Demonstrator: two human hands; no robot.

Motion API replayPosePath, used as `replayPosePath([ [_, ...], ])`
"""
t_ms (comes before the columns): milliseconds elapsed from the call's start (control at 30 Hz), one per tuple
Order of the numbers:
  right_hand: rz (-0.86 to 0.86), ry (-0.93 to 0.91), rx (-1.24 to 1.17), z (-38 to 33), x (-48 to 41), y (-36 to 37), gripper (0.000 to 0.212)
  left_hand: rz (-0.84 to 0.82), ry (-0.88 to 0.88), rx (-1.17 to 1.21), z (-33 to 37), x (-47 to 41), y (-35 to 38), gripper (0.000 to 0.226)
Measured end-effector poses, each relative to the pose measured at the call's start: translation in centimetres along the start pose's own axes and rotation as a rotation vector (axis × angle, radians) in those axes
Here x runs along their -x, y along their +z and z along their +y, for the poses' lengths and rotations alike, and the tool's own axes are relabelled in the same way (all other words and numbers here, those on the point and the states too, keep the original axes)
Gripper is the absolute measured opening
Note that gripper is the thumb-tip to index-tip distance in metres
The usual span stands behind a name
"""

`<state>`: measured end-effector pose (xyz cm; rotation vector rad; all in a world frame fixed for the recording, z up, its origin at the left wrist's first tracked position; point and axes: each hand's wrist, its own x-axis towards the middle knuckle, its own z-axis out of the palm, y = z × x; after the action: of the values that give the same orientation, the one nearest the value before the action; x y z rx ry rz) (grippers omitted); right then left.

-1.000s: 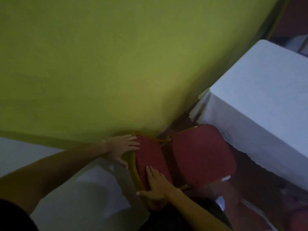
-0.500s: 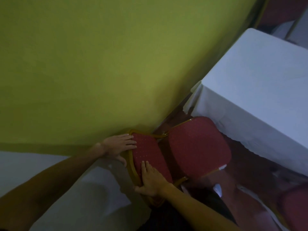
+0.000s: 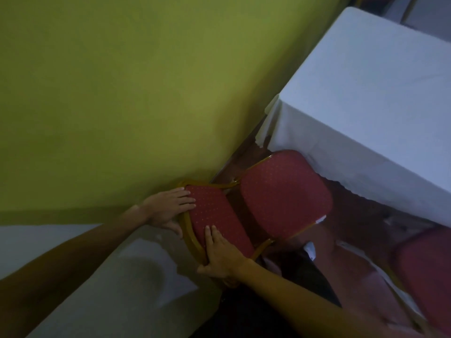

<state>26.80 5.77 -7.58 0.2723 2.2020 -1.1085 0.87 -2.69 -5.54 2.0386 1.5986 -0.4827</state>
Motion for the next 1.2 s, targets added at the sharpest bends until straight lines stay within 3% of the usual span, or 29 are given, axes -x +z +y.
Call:
replayPosePath([
  [533,-0.011,-0.012,-0.039,0.0,2.1,1.5,0.107,-0.126,-0.102,-0.124,3.0,0.3,-0.6,0.114],
  [1200,-0.025,-0.052,0.005,8.6,14.1,4.6,0.101,-0.191,-0.282,-0.063,18.8,-3.6,-1.2,0.121],
])
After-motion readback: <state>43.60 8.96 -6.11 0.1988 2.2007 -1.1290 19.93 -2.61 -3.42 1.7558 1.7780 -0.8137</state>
